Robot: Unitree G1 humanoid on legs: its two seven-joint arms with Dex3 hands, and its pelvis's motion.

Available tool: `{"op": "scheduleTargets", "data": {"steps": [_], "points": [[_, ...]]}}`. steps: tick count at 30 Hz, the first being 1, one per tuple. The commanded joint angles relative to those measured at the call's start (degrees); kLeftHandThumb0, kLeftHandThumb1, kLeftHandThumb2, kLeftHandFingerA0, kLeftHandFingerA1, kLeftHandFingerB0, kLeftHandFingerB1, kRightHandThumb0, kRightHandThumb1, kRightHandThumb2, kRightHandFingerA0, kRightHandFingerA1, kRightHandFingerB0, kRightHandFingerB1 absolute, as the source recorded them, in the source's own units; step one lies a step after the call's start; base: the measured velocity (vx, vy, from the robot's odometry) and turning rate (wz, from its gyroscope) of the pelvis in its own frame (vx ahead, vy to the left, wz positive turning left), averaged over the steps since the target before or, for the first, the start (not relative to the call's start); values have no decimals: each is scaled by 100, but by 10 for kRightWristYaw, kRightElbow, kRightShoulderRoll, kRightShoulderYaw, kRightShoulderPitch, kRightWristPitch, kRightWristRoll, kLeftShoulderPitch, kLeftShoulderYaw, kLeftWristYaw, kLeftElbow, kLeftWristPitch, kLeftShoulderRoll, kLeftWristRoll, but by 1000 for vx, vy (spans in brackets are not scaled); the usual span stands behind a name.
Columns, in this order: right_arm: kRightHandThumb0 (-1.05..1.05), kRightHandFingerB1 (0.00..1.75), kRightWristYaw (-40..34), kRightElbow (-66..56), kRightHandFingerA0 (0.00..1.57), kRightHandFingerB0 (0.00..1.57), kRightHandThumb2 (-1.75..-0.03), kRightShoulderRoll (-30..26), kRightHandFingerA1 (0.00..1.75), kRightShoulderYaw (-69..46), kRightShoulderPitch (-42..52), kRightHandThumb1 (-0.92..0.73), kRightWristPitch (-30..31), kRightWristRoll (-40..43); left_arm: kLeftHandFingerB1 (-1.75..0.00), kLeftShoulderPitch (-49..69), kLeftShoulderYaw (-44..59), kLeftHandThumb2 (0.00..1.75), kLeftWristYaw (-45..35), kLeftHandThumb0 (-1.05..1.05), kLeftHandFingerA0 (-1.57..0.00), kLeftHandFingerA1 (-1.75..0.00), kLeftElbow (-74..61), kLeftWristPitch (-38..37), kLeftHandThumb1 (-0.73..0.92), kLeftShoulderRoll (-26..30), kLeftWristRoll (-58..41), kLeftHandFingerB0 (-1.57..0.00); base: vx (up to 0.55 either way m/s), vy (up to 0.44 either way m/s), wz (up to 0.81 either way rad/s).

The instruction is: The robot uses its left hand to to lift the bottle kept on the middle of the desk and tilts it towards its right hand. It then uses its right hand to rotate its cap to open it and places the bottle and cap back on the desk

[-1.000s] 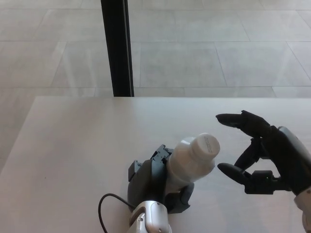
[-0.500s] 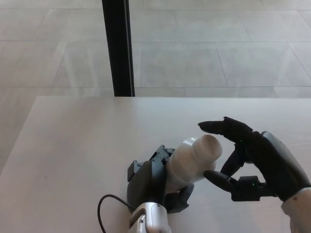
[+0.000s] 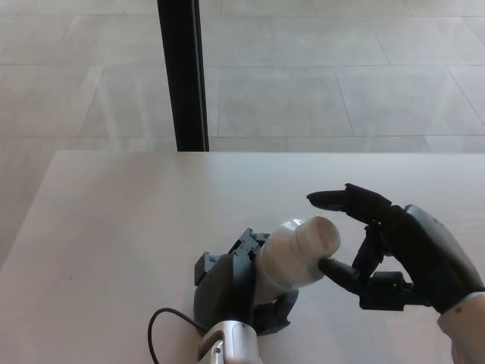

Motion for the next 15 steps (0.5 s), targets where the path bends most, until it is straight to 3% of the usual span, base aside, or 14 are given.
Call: {"op": "scheduleTargets", "data": {"steps": [1,4,5,6,9,11,15], "points": [[-40,45,0,0,111,53,-65,7,135,-10,-2,-79,-9,9,-73,42,6,73,-6,-6,-76,-124,31,38,79,-20,-1,-52,0,0,0],[-37,46,1,-2,113,56,-65,9,133,-9,-2,-82,-7,4,-73,43,1,73,-1,-5,-71,-117,36,28,77,-17,5,-52,0,0,0],[-36,47,0,-3,113,58,-65,8,134,-8,-2,-83,-8,2,-71,44,2,74,-5,-5,-68,-107,34,28,77,-15,4,-51,0,0,0],[-35,48,3,-7,113,60,-66,8,135,-8,-1,-84,-1,0,-69,44,4,73,0,-5,-73,-118,37,27,78,-18,3,-48,0,0,0],[-35,49,3,-9,113,61,-66,9,135,-7,1,-83,-4,1,-69,45,5,73,2,-5,-72,-117,36,27,78,-19,2,-48,0,0,0],[-37,47,8,-11,113,60,-66,8,134,-5,2,-82,-9,5,-72,49,-9,77,5,-2,-57,-94,37,12,74,-9,15,-52,0,0,0],[-38,45,11,-16,113,57,-65,8,132,1,3,-81,-20,7,-73,58,-6,78,9,-6,-57,-97,37,-1,75,-11,10,-50,0,0,0]]}}
